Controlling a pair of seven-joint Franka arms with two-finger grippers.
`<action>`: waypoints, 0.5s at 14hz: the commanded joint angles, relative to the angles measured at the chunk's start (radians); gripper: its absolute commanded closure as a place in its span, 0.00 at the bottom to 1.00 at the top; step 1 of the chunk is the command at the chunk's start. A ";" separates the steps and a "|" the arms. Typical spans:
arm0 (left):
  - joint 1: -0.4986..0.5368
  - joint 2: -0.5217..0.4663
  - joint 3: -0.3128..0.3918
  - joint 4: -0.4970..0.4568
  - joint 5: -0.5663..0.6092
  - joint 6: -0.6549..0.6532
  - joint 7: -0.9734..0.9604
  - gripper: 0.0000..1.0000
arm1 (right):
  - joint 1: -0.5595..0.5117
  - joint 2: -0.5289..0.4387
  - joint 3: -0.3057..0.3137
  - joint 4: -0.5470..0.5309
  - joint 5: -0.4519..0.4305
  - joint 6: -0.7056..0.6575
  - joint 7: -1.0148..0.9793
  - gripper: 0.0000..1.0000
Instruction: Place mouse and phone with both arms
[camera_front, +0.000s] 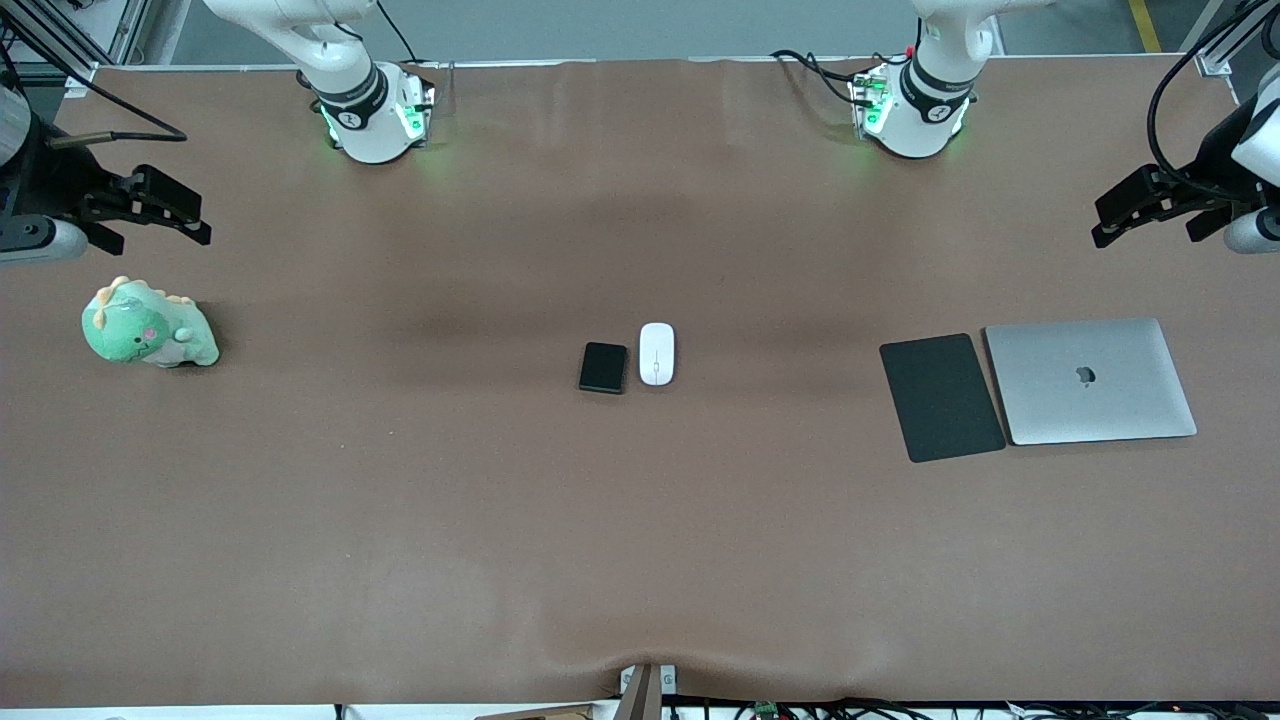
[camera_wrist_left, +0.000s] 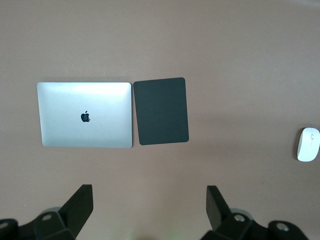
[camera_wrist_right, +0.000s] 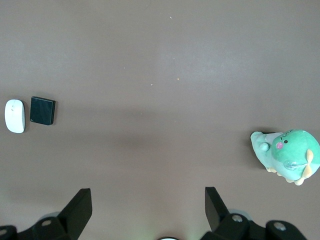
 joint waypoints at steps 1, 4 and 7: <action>0.005 0.003 -0.005 0.018 0.019 -0.003 -0.010 0.00 | -0.003 -0.003 -0.004 0.000 0.010 0.007 0.009 0.00; 0.003 0.004 -0.006 0.018 0.017 -0.003 -0.013 0.00 | 0.000 -0.003 -0.004 -0.003 0.010 0.005 0.010 0.00; -0.006 0.009 -0.006 0.018 0.020 -0.003 -0.014 0.00 | -0.005 -0.003 -0.005 0.002 0.008 0.010 0.013 0.00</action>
